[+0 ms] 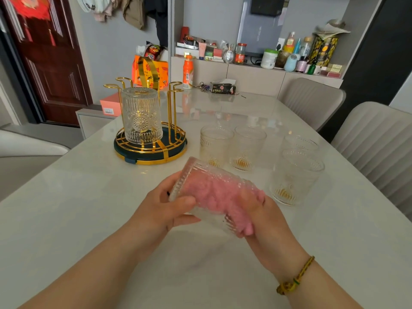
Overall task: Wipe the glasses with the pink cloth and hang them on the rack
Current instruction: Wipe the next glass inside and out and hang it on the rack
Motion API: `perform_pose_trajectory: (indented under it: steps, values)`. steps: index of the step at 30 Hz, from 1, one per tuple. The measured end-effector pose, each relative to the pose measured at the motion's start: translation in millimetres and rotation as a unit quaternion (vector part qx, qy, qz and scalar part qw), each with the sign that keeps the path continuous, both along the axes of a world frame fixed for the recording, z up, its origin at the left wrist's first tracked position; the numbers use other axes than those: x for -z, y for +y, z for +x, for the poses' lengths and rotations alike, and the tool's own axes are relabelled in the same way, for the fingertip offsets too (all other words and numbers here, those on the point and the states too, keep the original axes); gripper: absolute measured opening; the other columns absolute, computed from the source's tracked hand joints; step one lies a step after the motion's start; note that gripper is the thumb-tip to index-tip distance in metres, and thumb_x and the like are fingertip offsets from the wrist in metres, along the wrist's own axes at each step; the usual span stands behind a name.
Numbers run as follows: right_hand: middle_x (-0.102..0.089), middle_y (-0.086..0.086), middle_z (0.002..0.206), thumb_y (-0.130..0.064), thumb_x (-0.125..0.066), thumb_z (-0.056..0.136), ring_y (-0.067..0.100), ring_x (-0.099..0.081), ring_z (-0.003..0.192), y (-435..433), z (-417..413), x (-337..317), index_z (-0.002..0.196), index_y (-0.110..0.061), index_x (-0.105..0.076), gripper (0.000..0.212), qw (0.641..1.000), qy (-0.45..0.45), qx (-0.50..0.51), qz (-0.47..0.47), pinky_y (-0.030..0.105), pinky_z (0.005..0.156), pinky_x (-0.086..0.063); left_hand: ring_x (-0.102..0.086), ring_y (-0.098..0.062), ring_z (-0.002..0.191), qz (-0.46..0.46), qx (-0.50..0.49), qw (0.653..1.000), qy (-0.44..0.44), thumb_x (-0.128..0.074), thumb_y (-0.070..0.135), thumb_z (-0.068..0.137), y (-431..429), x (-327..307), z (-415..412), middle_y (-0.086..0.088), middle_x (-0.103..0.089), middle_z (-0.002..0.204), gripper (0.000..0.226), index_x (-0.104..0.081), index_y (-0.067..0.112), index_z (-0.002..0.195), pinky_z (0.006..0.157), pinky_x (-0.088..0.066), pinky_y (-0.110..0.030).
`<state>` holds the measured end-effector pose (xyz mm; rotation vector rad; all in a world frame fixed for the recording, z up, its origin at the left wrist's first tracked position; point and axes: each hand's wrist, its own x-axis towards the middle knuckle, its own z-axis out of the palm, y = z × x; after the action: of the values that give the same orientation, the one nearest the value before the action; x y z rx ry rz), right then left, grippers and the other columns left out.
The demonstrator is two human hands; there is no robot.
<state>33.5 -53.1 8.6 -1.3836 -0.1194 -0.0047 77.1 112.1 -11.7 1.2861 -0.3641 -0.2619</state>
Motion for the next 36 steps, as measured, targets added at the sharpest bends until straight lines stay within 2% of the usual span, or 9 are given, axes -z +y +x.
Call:
perform_pose_trajectory:
  steps: [3, 6, 10, 14, 17, 21, 25, 30, 36]
  values:
    - [-0.067, -0.024, 0.079, -0.033, -0.078, 0.040, -0.007, -0.063, 0.073, 8.7, -7.8, -6.7, 0.092, -0.029, -0.055, 0.057, 0.985, -0.088, 0.015, -0.145, 0.007, 0.058, -0.045, -0.071, -0.020, 0.080, -0.009, -0.013, 1.000, 0.027, -0.080, 0.057, 0.033, -0.7, 0.4, 0.3, -0.006, -0.074, 0.089, 0.085, -0.061, 0.015, 0.103, 0.063, -0.058, -0.029]
    - [-0.065, -0.028, 0.087, -0.023, -0.073, 0.052, -0.009, -0.061, 0.084, 12.5, -9.1, -2.5, 0.091, -0.035, -0.055, 0.045, 0.973, -0.116, 0.047, -0.195, 0.004, 0.065, -0.044, -0.071, -0.017, 0.076, 0.020, -0.022, 0.998, 0.061, -0.070, 0.049, 0.063, -1.5, 1.9, 1.5, -0.002, -0.075, 0.083, 0.049, -0.061, 0.017, 0.099, 0.064, -0.059, -0.029]
    - [-0.069, 0.000, 0.085, -0.042, -0.080, 0.037, 0.019, -0.062, 0.079, 1.7, -0.5, 4.9, 0.089, -0.016, -0.068, 0.059, 0.999, -0.021, 0.030, -0.030, 0.022, 0.060, -0.046, -0.067, -0.013, 0.097, 0.011, 0.034, 0.999, 0.030, -0.081, 0.064, 0.033, 1.9, -2.6, 0.5, 0.004, -0.071, 0.106, 0.093, -0.054, 0.028, 0.115, 0.069, -0.055, -0.022]
    - [-0.071, 0.002, 0.093, -0.051, -0.084, 0.040, 0.016, -0.066, 0.081, 0.6, -0.2, 3.6, 0.094, -0.016, -0.071, 0.066, 0.992, 0.014, -0.079, 0.099, 0.023, 0.063, -0.052, -0.068, -0.018, 0.095, -0.034, 0.013, 0.999, 0.003, -0.086, 0.057, 0.019, 3.6, -4.8, -0.6, -0.001, -0.071, 0.104, 0.106, -0.053, 0.028, 0.115, 0.067, -0.055, -0.024]
    - [-0.067, -0.014, 0.070, -0.044, -0.079, 0.031, 0.008, -0.061, 0.063, 6.3, -1.6, 3.2, 0.090, -0.023, -0.062, 0.065, 0.998, -0.020, 0.005, -0.052, 0.014, 0.052, -0.045, -0.070, -0.020, 0.087, 0.004, -0.023, 1.000, 0.006, -0.080, 0.062, 0.034, 1.1, -6.3, -2.2, -0.004, -0.073, 0.095, 0.089, -0.059, 0.019, 0.109, 0.064, -0.057, -0.028]
    - [-0.066, -0.021, 0.087, -0.032, -0.076, 0.048, -0.011, -0.060, 0.084, 15.5, -8.0, 1.5, 0.093, -0.036, -0.054, 0.051, 0.969, -0.101, 0.039, -0.223, 0.004, 0.066, -0.043, -0.070, -0.019, 0.076, 0.050, -0.051, 0.995, 0.071, -0.048, 0.054, 0.064, -5.1, -5.6, -3.4, 0.001, -0.074, 0.071, 0.041, -0.062, 0.021, 0.086, 0.070, -0.056, -0.034]
    - [-0.066, -0.008, 0.068, -0.036, -0.078, 0.042, 0.002, -0.058, 0.058, 4.8, -0.2, 4.7, 0.079, -0.023, -0.067, 0.040, 0.994, -0.023, 0.065, -0.080, 0.013, 0.050, -0.043, -0.067, -0.007, 0.094, 0.041, 0.017, 0.998, 0.040, -0.070, 0.071, 0.047, -0.3, -2.0, -0.9, 0.010, -0.072, 0.099, 0.079, -0.055, 0.031, 0.113, 0.072, -0.057, -0.023]
    - [-0.057, 0.024, 0.074, -0.054, -0.085, 0.030, 0.023, -0.051, 0.069, 2.0, 1.0, 7.5, 0.087, -0.004, -0.066, 0.078, 0.998, 0.031, -0.048, 0.030, 0.026, 0.057, -0.040, -0.070, -0.016, 0.089, -0.014, -0.010, 1.000, -0.004, -0.083, 0.061, 0.016, 2.9, -4.8, -1.5, 0.004, -0.072, 0.098, 0.105, -0.055, 0.031, 0.112, 0.063, -0.056, -0.025]
    - [-0.060, -0.039, 0.091, -0.018, -0.075, 0.053, -0.015, -0.057, 0.090, 17.5, -12.0, 2.6, 0.098, -0.036, -0.051, 0.054, 0.979, -0.088, -0.005, -0.186, 0.002, 0.070, -0.042, -0.071, -0.013, 0.077, 0.026, -0.068, 0.996, 0.056, -0.065, 0.058, 0.056, 1.8, -2.9, -1.4, 0.003, -0.075, 0.083, 0.052, -0.063, 0.022, 0.094, 0.061, -0.058, -0.024]
